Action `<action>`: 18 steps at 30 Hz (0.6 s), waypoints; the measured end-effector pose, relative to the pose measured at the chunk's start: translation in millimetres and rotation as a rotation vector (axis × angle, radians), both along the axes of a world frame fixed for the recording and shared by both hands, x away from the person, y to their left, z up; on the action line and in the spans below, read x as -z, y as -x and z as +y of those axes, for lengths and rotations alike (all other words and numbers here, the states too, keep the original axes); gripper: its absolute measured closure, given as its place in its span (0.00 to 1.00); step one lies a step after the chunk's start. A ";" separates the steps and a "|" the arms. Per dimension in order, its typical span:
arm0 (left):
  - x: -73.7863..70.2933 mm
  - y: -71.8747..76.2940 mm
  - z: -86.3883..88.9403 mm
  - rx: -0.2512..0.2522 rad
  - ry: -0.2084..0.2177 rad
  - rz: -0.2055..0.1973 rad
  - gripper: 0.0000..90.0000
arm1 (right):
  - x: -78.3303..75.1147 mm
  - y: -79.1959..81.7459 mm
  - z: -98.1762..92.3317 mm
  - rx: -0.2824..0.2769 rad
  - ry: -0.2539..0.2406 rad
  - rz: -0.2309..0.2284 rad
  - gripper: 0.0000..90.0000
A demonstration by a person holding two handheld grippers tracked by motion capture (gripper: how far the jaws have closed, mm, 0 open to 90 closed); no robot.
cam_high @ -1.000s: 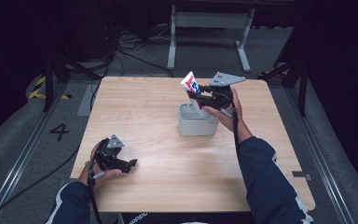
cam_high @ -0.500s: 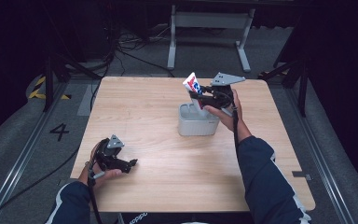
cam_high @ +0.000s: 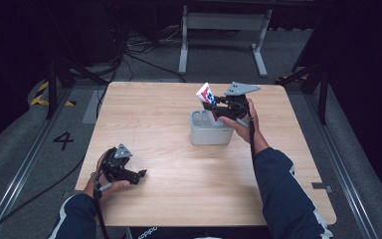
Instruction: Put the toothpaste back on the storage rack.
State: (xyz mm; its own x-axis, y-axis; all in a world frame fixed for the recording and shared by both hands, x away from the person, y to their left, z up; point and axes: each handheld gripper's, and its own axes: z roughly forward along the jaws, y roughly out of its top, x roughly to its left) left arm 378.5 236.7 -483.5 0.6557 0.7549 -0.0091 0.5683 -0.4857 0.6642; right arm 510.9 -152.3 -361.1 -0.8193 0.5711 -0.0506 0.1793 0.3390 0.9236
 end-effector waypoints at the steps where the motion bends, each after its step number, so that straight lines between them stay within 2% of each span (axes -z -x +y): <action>1: 0.0 0.2 -0.1 0.000 0.001 0.002 0.00 | 0.0 0.0 0.0 0.000 0.000 0.000 0.71; 18: 0.0 0.2 -0.1 -0.001 0.001 0.003 0.00 | 5.6 5.9 -8.1 -0.007 0.044 0.018 0.69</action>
